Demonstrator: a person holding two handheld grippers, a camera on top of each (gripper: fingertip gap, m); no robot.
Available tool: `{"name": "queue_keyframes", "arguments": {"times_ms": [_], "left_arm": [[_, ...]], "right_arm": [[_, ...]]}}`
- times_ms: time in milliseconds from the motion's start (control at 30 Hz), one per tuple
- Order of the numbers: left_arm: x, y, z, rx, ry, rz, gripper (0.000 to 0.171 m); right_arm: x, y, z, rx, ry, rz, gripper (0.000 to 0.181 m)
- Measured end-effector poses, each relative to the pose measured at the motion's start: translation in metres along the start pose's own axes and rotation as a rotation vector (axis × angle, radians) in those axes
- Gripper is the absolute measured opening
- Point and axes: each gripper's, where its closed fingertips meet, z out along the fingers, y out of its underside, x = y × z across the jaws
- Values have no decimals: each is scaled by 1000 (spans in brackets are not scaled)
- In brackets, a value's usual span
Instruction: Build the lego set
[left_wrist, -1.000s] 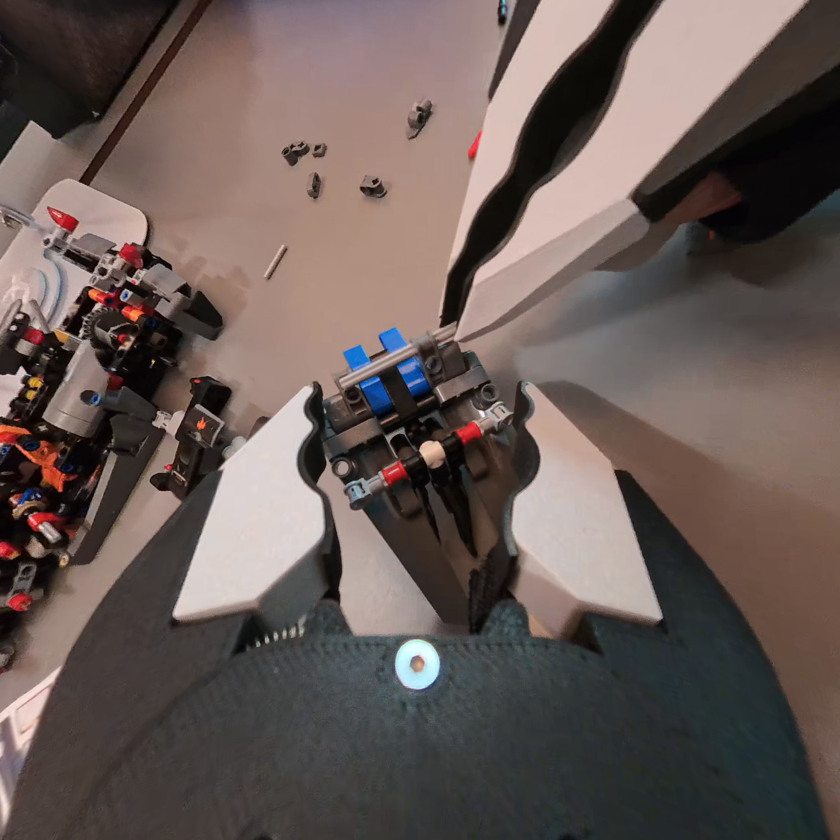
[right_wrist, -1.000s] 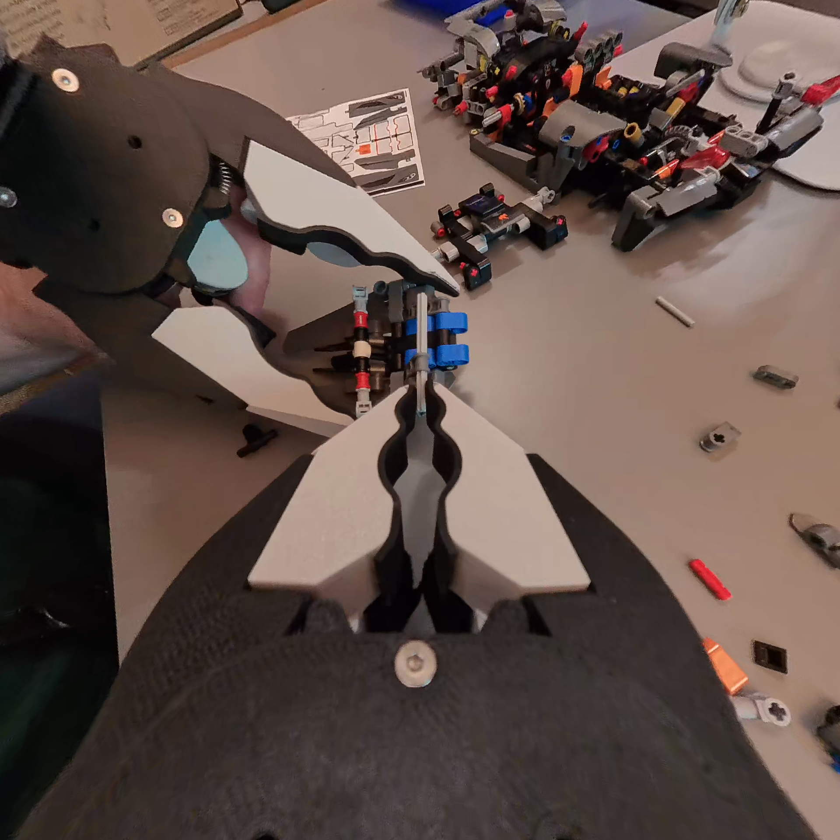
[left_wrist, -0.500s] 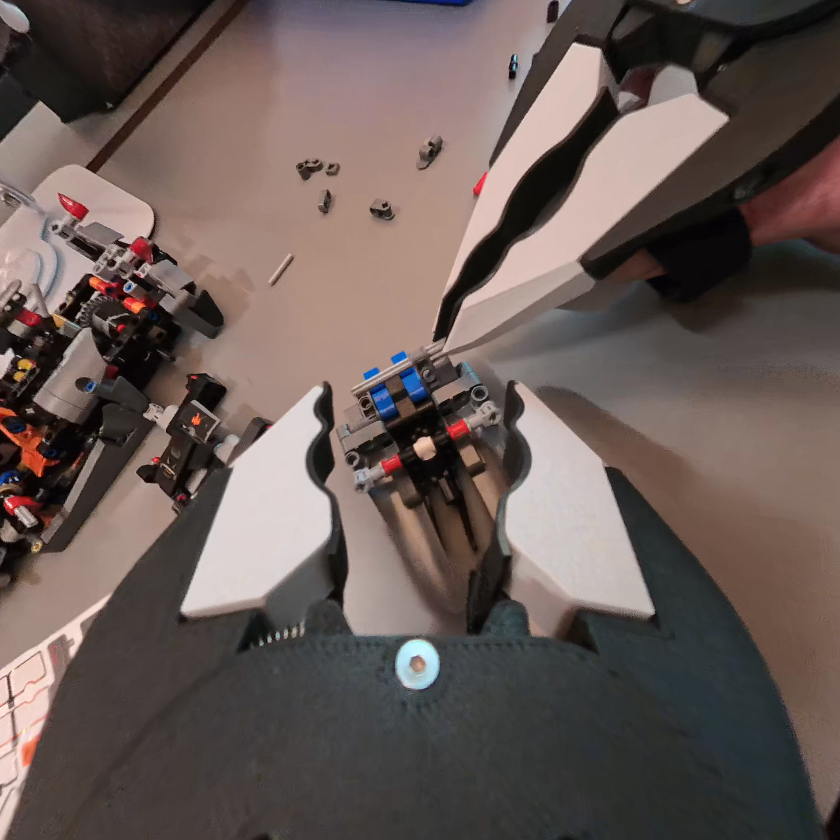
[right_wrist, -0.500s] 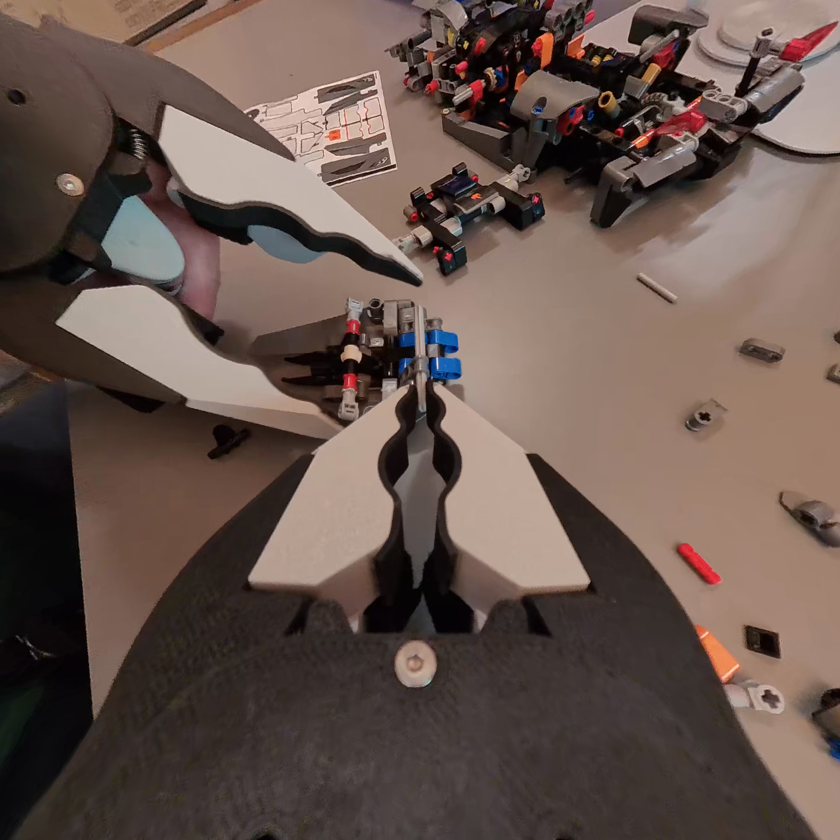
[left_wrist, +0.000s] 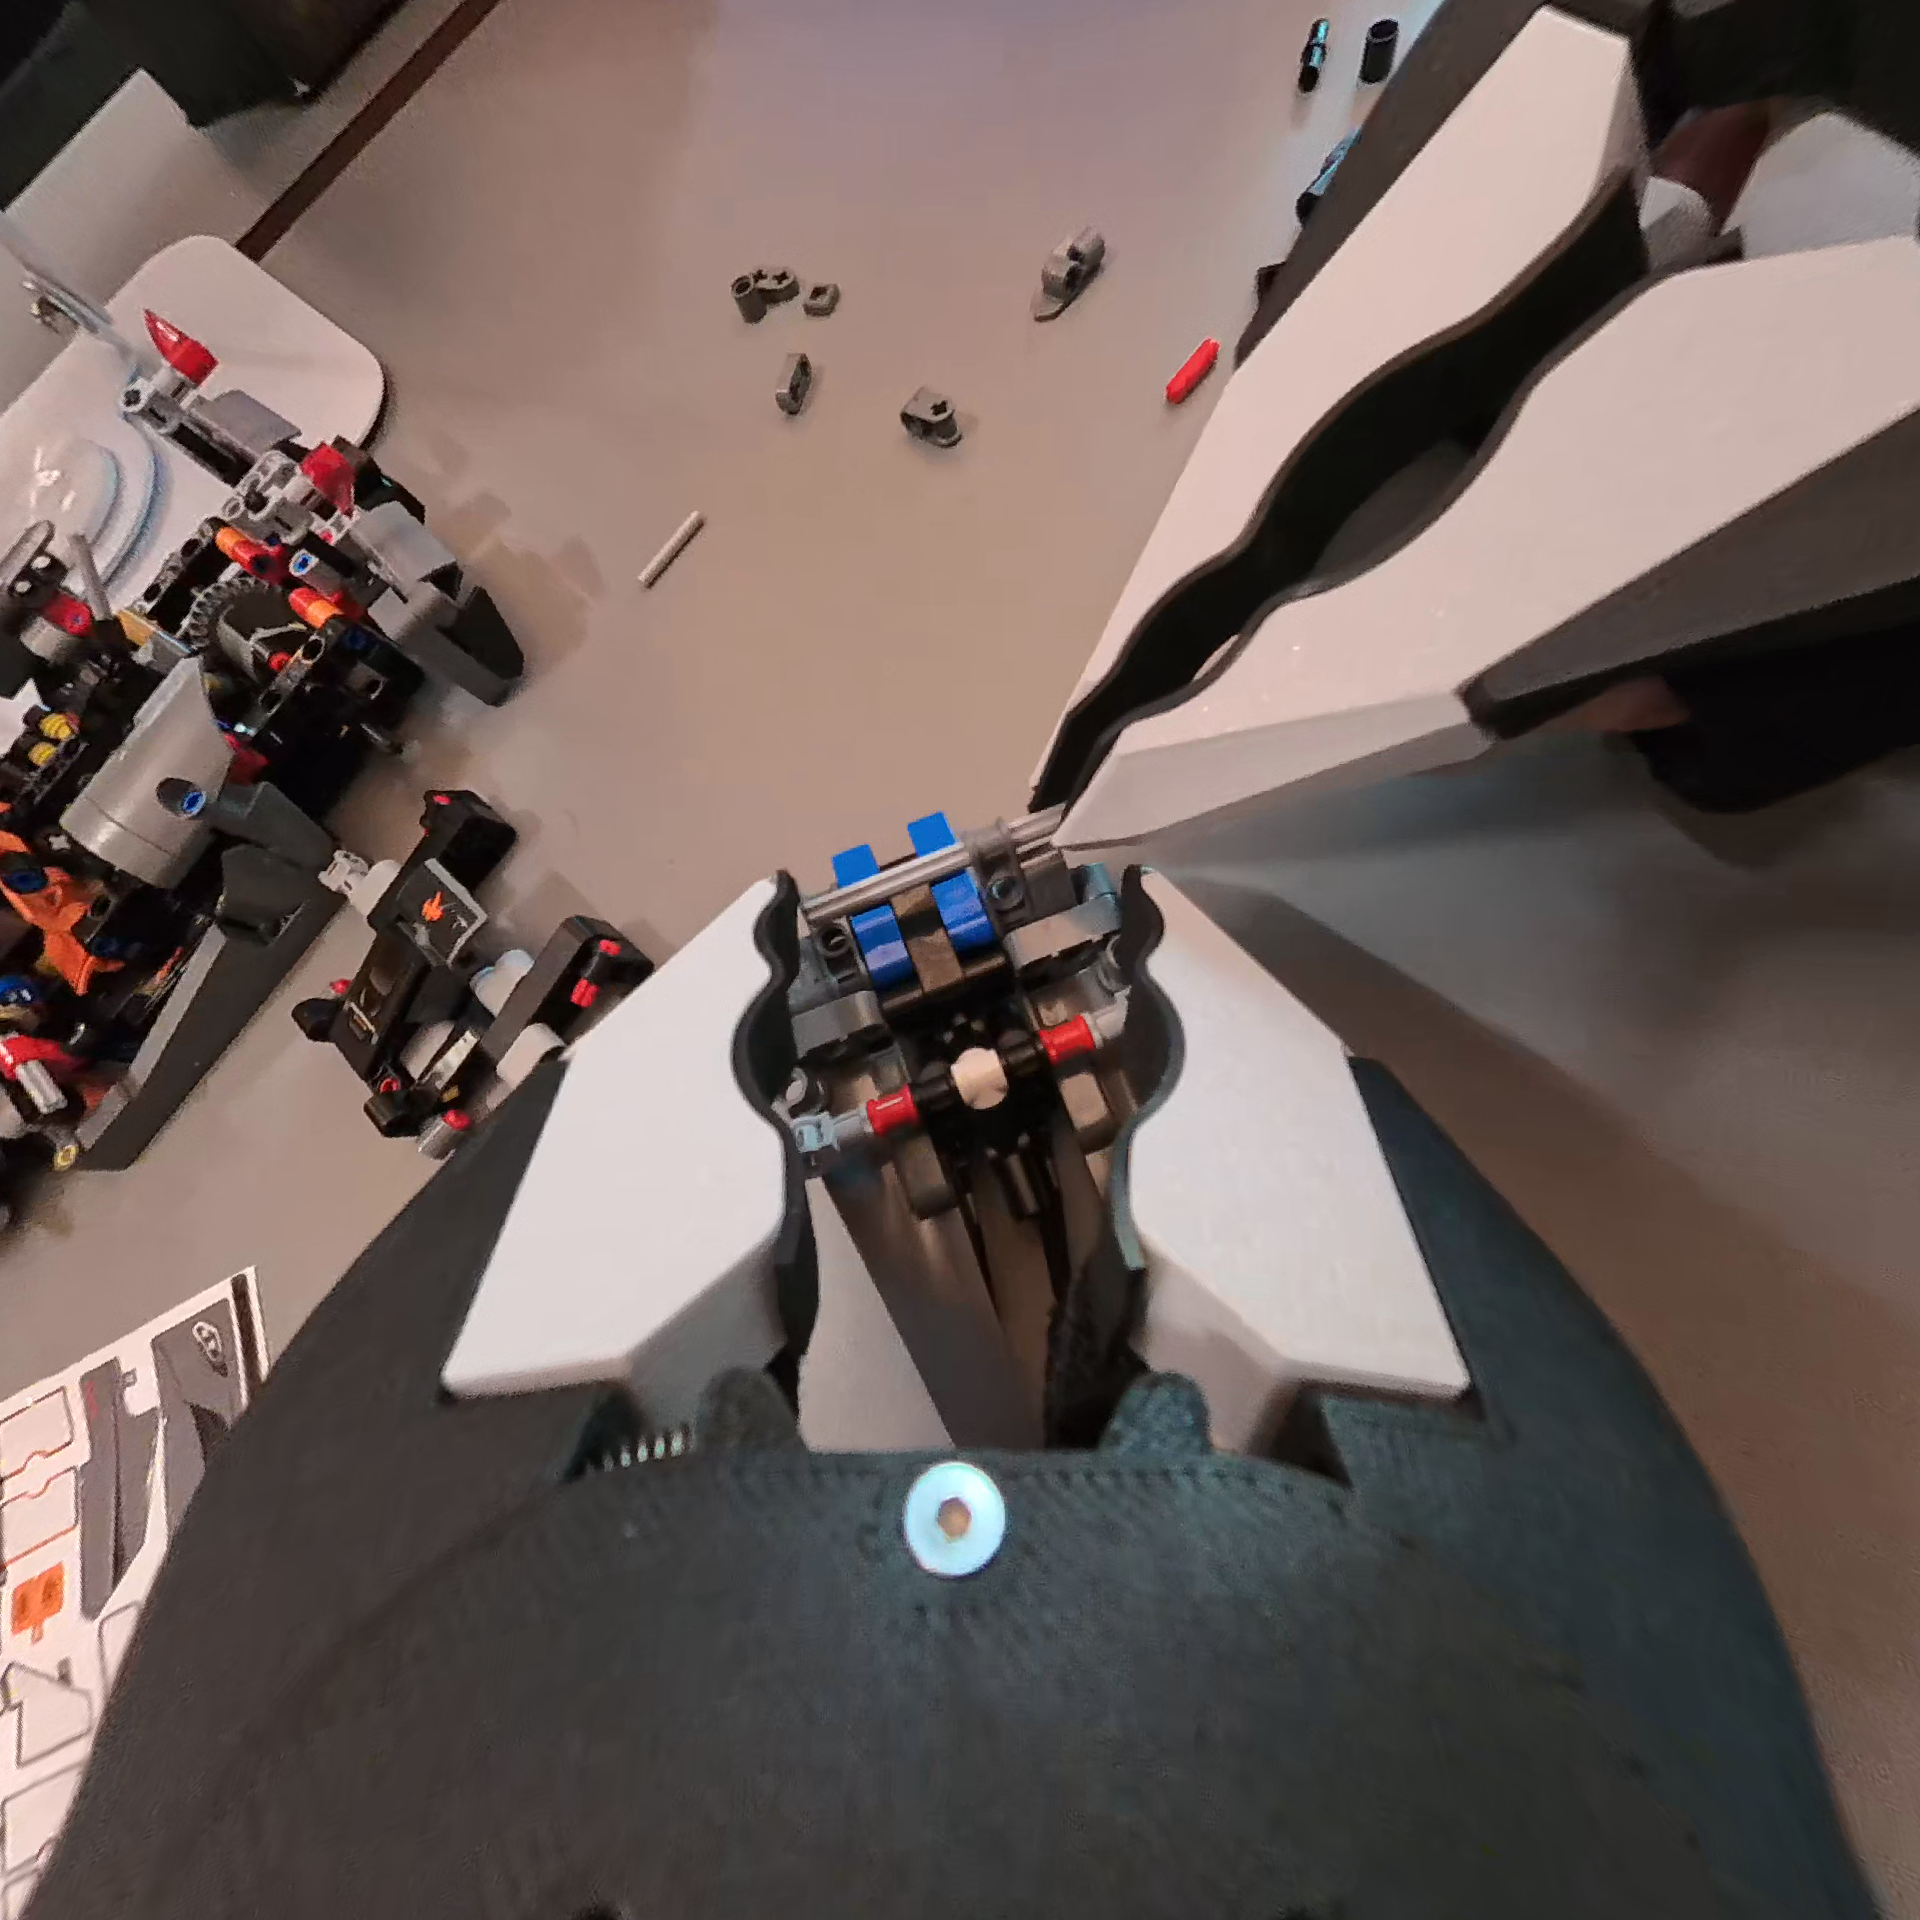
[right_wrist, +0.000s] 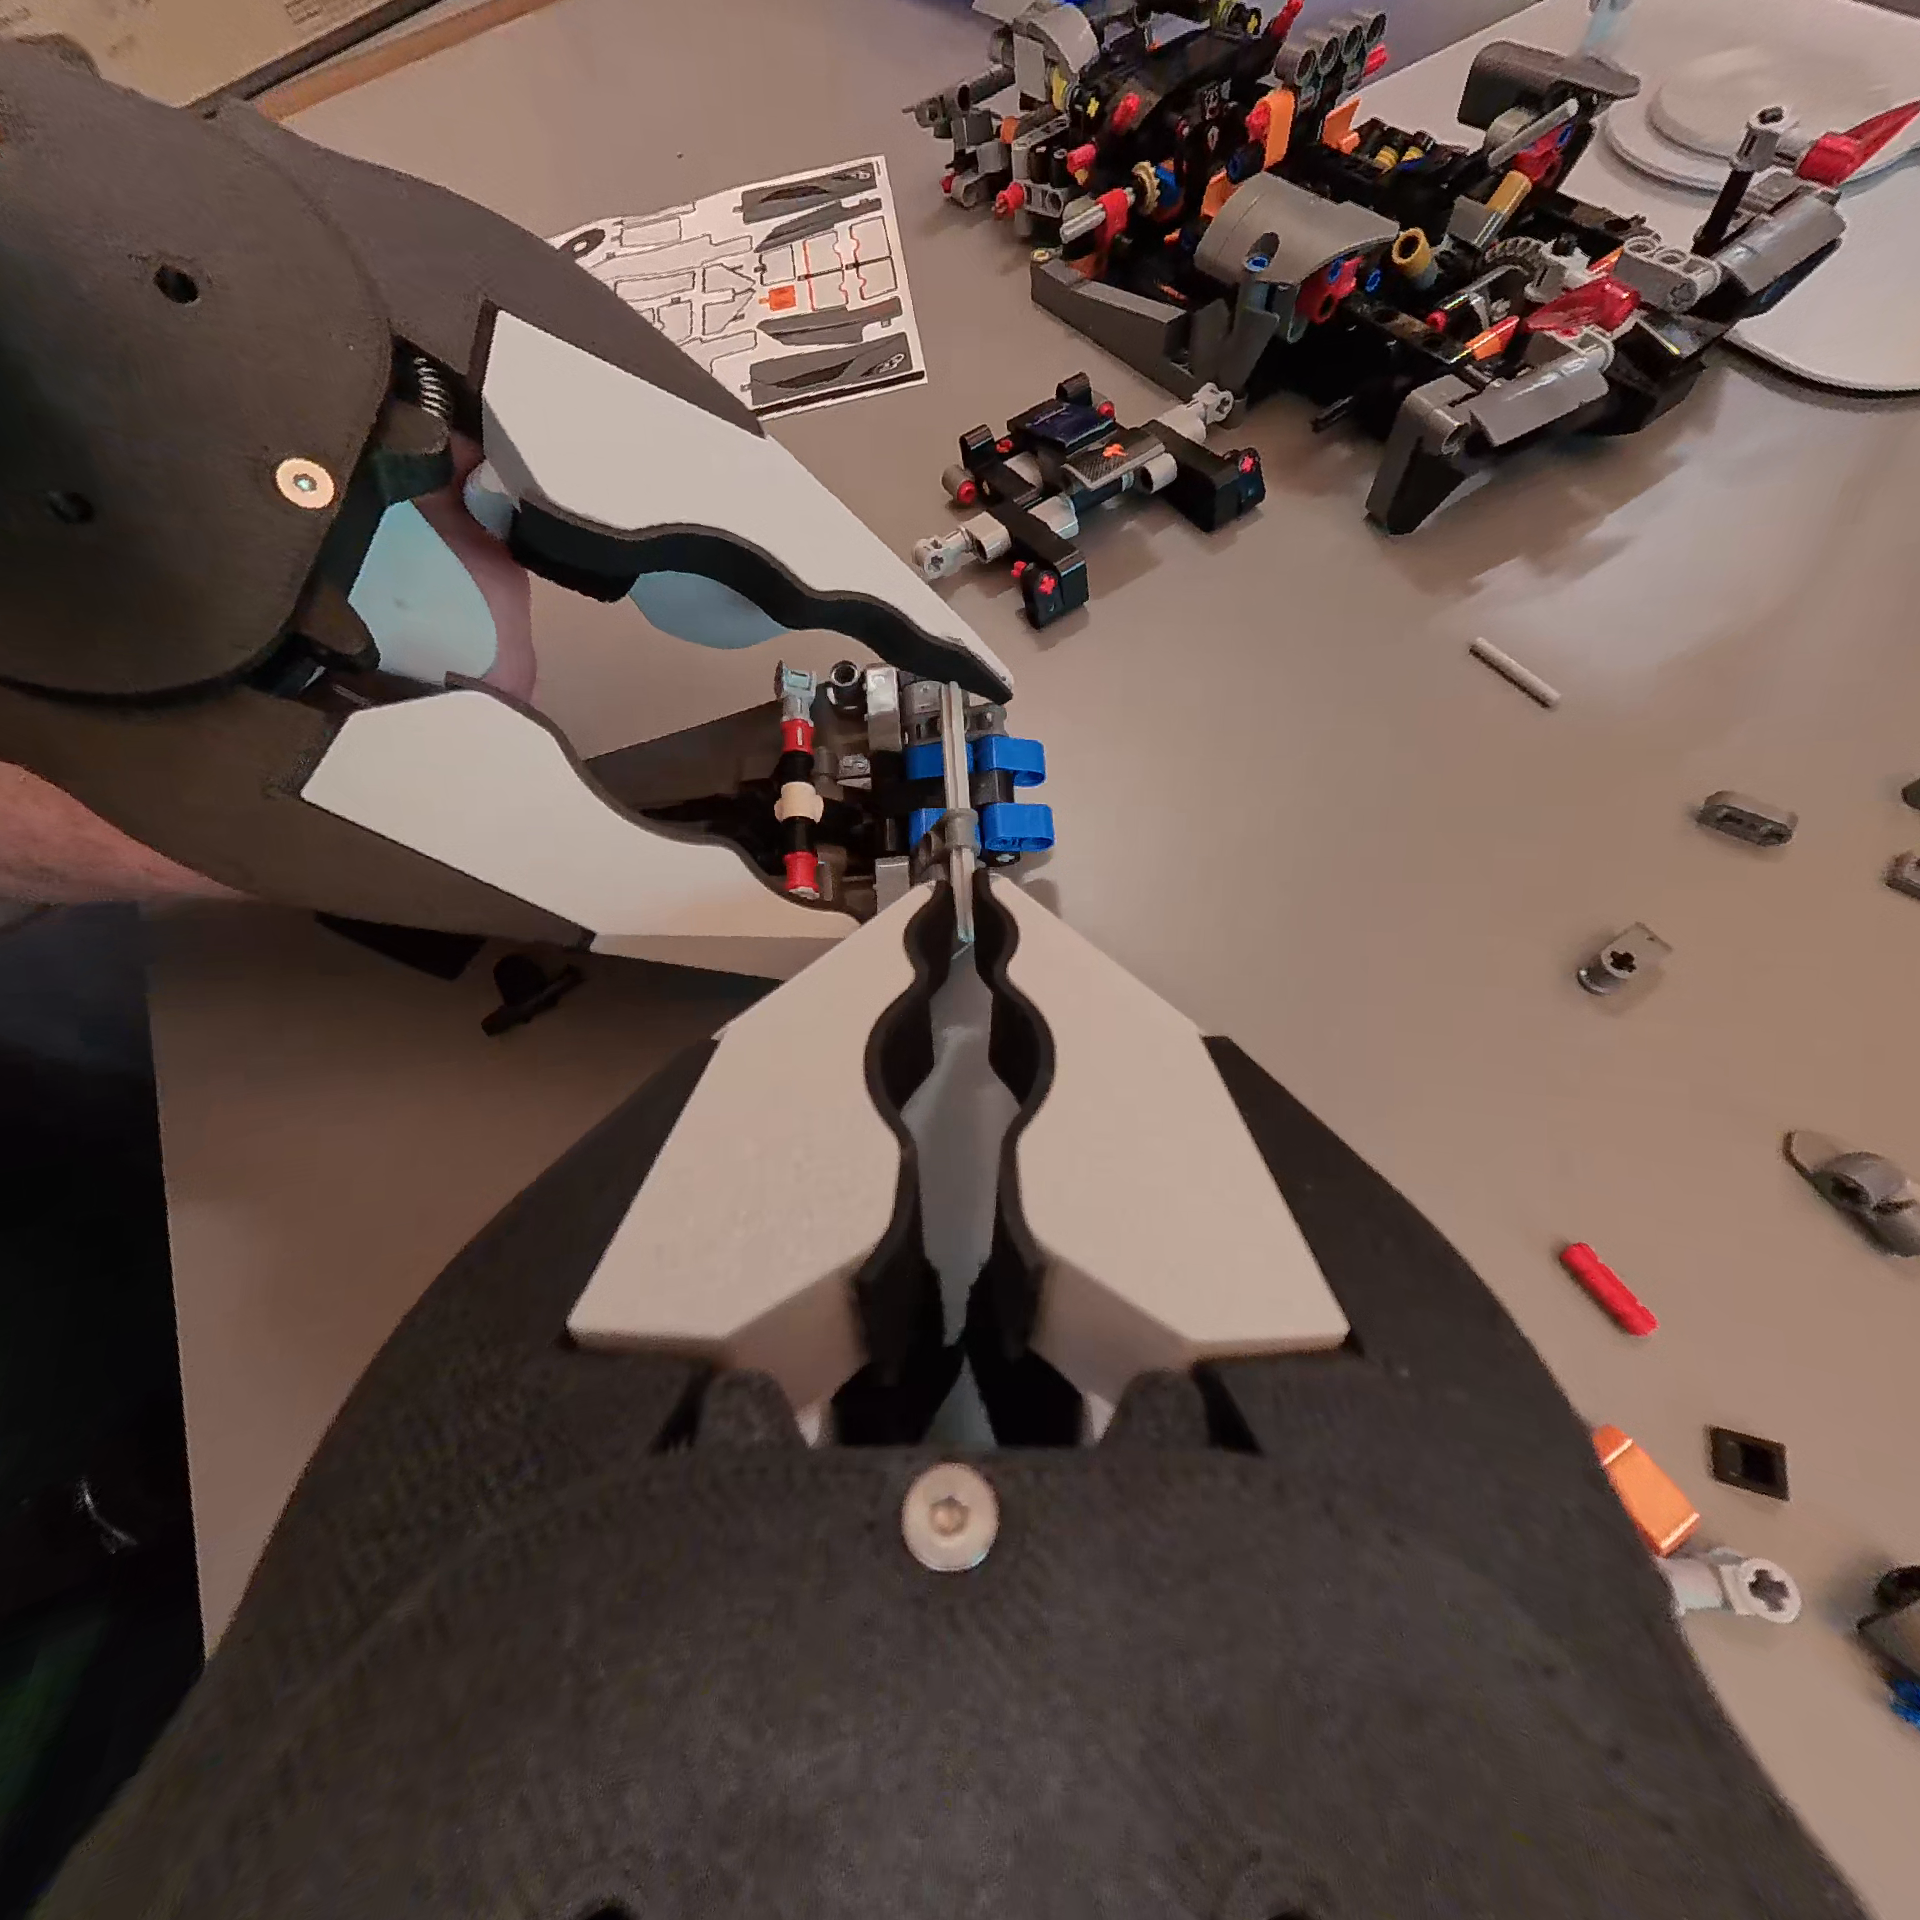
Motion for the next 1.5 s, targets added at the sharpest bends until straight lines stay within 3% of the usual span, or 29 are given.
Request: {"name": "queue_keyframes", "arguments": {"times_ms": [933,1067,1400,1500], "left_arm": [[3,5,-1,22,34,5,57],[4,5,-2,31,51,47,57],[13,10,-12,57,179,189,57],[6,9,-18,63,179,174,65]], "right_arm": [[-10,1,-1,-1,-81,-4,1],[-14,-4,-7,41,-155,52,0],[0,-6,-12,69,-172,175,2],[2,-6,-12,70,-192,214,5]]}}
